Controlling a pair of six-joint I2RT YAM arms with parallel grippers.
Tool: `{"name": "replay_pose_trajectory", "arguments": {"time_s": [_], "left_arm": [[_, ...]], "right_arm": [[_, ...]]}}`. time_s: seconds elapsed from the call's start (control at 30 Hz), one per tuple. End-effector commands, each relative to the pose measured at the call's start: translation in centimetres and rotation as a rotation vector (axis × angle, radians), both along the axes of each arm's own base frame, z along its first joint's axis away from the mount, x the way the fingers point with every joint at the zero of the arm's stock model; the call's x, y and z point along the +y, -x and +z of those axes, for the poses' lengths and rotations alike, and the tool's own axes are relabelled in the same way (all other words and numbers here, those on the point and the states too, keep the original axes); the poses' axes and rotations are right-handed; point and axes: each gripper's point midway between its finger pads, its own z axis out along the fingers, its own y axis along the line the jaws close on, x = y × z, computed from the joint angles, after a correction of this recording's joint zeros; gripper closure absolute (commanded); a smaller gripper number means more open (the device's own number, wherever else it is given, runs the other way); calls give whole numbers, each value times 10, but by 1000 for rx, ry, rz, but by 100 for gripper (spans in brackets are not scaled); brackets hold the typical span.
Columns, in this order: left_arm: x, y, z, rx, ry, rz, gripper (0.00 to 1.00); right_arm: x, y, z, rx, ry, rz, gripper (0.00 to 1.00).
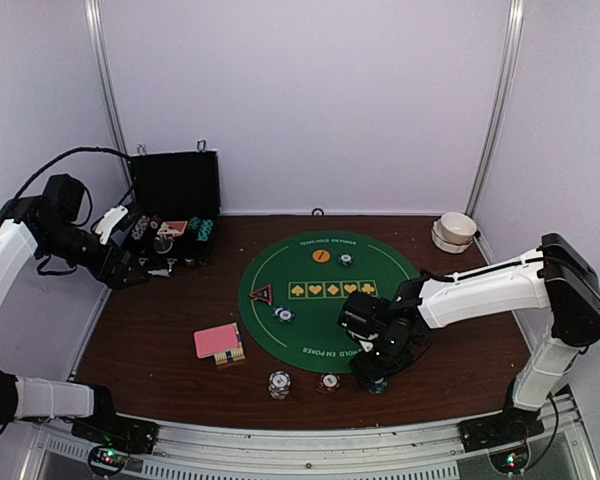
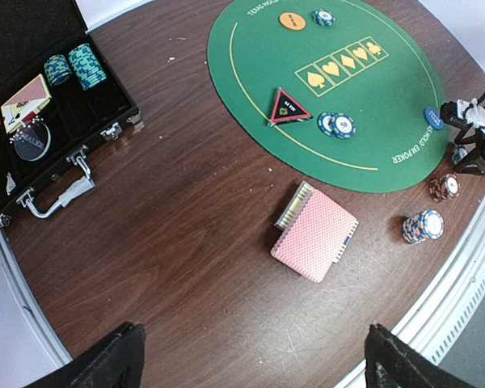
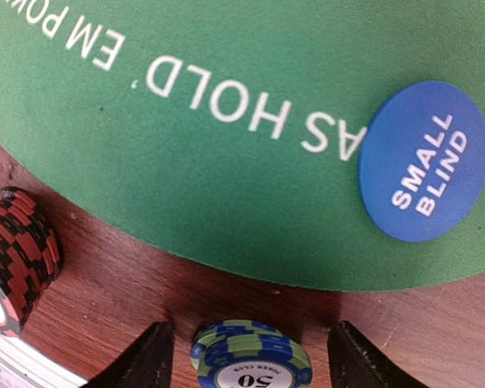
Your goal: Distribute texas hold em gaming equipment
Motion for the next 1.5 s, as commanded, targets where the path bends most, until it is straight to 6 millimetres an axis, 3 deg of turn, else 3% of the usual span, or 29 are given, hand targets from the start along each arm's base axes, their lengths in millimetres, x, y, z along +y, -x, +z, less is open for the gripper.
{"name": "replay_pose_trajectory", "arguments": {"time_s": [0.0, 0.47, 1.07, 1.3, 1.47], "left_arm": [[-2, -2, 10, -34, -3, -14, 2], [-3, -4, 12, -33, 8, -18, 2], [-4, -2, 11, -32, 12, -26, 2], [-5, -2, 11, -34, 17, -28, 2], [-5, -2, 13, -36, 16, -26, 3]], "right_arm": [[0, 4, -5, 13, 9, 16, 36], [-3, 3, 5, 5, 11, 25, 56], [2, 3, 42, -7, -20, 45, 67], [-8, -27, 73, -83, 17, 11, 67], [-32, -63, 73, -94, 51, -73, 68]]}}
